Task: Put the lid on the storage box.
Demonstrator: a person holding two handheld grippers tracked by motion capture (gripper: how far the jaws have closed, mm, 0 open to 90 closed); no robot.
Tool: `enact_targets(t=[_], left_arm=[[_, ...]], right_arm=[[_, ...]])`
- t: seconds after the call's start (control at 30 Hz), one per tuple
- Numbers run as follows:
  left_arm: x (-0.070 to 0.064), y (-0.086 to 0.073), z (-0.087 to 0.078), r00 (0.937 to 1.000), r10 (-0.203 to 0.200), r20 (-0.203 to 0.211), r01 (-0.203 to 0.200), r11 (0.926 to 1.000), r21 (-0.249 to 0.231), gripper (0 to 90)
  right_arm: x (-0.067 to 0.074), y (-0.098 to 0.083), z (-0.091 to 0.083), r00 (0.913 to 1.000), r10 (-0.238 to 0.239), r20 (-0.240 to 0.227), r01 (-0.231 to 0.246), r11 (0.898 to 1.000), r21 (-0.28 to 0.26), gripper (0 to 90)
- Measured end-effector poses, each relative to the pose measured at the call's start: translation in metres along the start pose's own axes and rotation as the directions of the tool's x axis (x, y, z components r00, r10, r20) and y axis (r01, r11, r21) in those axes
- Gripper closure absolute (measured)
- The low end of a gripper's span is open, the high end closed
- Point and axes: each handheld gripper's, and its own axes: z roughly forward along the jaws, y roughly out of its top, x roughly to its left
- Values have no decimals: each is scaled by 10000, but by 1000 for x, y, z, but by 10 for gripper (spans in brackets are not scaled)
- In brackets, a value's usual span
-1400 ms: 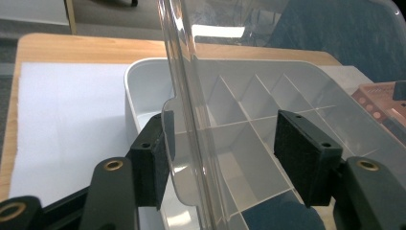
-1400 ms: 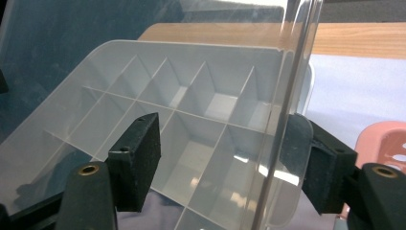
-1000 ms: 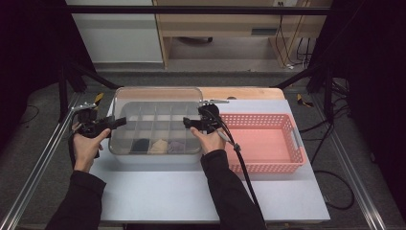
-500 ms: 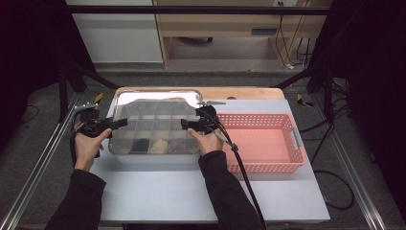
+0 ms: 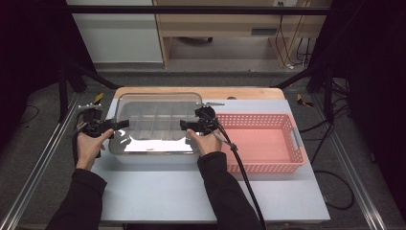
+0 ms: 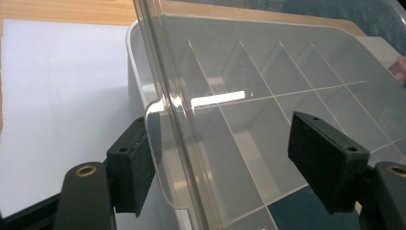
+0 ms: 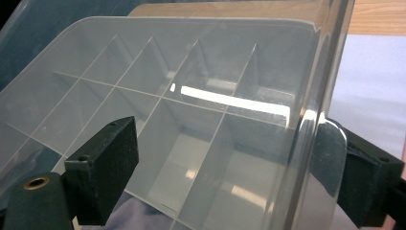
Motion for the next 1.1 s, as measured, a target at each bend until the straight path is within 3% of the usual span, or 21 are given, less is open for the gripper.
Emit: enact_targets(t=[0.3, 0.53, 0.93, 1.1], left_arm=[[0, -1, 1, 9998, 91, -171, -87, 9997, 230, 252], [6, -6, 5, 9997, -203, 100, 200, 9994, 291, 251], [13, -10, 4, 9991, -423, 103, 419, 9985, 353, 296], [13, -11, 1, 9996, -192, -190, 199, 9990, 405, 332]], right_arm=[[-1, -3, 0, 10000, -79, -26, 79, 9999, -152, 132], [-1, -3, -1, 10000, -85, -24, 85, 9999, -148, 134], [-3, -2, -2, 10000, 21, -45, -21, 10000, -86, 155], [-4, 0, -4, 9990, -61, 443, 65, 9999, -87, 154]])
